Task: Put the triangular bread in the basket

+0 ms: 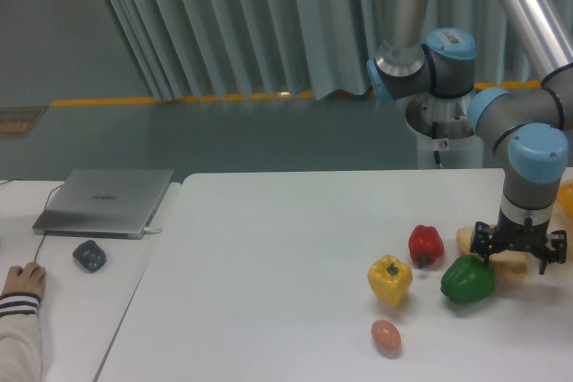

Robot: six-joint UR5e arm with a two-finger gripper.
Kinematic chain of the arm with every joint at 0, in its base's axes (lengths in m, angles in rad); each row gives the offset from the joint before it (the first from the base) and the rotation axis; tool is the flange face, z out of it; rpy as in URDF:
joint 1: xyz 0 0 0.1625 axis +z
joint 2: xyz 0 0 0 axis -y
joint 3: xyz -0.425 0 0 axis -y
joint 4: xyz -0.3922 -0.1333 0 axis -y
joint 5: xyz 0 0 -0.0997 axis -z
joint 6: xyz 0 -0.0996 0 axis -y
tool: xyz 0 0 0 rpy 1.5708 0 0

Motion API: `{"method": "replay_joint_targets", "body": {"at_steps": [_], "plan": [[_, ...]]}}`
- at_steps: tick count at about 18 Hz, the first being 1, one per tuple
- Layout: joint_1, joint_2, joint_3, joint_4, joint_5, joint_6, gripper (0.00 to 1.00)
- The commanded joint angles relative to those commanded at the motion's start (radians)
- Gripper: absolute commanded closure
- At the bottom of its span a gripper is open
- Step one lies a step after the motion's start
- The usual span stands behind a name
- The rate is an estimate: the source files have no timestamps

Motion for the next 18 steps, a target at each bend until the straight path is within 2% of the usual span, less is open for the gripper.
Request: {"method": "replay_joint_targets", "body": {"at_steps": [5,6,7,10,13,18], "plan": [[-0.002,-0.003,0.000,0.000,0.009,0.002,0.00],[-0.002,-0.006,0.000,0.000,0.021,0.002,0.03],[-0.002,-0.008,0.000,0.002,0.031,0.002,0.10],[-0.006,-0.015,0.014,0.003,0.035,0.002,0.13],[-0.006,-0.017,0.018,0.002,0.035,0.002,0.25],[-0.006,-0.015,0.017,0.000,0.037,0.003,0.25]]}}
